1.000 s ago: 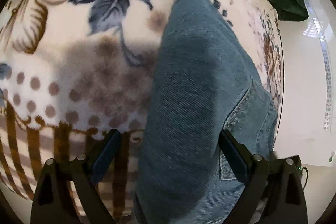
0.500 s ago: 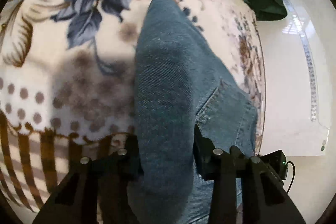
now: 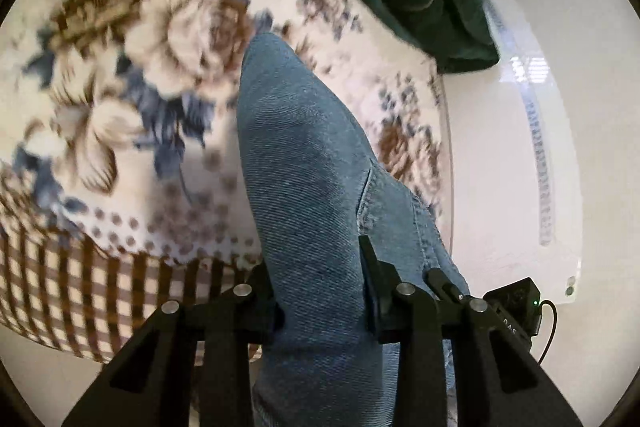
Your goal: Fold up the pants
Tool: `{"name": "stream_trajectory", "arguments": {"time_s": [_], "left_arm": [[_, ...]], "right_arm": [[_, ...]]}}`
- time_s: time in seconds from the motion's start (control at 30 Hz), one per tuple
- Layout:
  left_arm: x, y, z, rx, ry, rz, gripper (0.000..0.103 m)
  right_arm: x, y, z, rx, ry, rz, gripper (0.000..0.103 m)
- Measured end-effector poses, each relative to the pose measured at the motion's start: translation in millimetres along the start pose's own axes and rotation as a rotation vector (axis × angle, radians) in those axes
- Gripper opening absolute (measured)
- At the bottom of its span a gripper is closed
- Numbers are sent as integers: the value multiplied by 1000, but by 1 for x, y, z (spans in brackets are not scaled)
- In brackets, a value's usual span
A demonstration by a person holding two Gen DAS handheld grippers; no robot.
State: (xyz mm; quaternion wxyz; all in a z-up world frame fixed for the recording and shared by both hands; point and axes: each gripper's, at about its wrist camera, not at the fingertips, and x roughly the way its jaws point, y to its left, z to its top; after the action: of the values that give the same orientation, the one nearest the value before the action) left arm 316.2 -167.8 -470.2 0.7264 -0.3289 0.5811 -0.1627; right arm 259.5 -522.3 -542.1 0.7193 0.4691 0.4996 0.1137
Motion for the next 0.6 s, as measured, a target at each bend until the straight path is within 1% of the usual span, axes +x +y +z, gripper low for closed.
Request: {"name": "stream_trajectory", "arguments": {"time_s": [0.03, 0.13, 0.17, 0.23, 0.3, 0.33, 0.43, 0.5, 0.53, 0.57, 0.6], "left_arm": [[-11, -1, 7, -2, -13, -6, 29], [-49, -1, 38, -13, -57, -30, 29], [-63, 1, 51, -16, -73, -39, 29], [-90, 6, 82, -15, -102, -51, 29], [-124, 17, 120, -13, -134, -66, 29], [-140, 24, 142, -9, -146, -74, 29], [-180, 47, 198, 1, -175, -88, 29], [-208, 67, 243, 13, -201, -83, 29], [-223, 80, 270, 23, -217, -77, 29], [-231, 89, 286, 29, -228, -71, 29], [-242, 102, 309, 35, -241, -61, 29]], "right_arm": [[3, 15, 3, -10, -3, 1, 35], [19, 82, 14, -66, -17, 11, 35], [23, 98, 15, -79, -21, 15, 35], [43, 144, 19, -108, -30, 33, 35], [68, 193, 21, -139, -44, 41, 35], [85, 221, 22, -150, -52, 51, 35], [134, 280, 22, -172, -69, 76, 35], [176, 321, 24, -179, -73, 103, 35], [197, 337, 25, -180, -74, 121, 35], [220, 354, 25, -180, -76, 147, 35], [244, 369, 26, -187, -79, 159, 35]]}}
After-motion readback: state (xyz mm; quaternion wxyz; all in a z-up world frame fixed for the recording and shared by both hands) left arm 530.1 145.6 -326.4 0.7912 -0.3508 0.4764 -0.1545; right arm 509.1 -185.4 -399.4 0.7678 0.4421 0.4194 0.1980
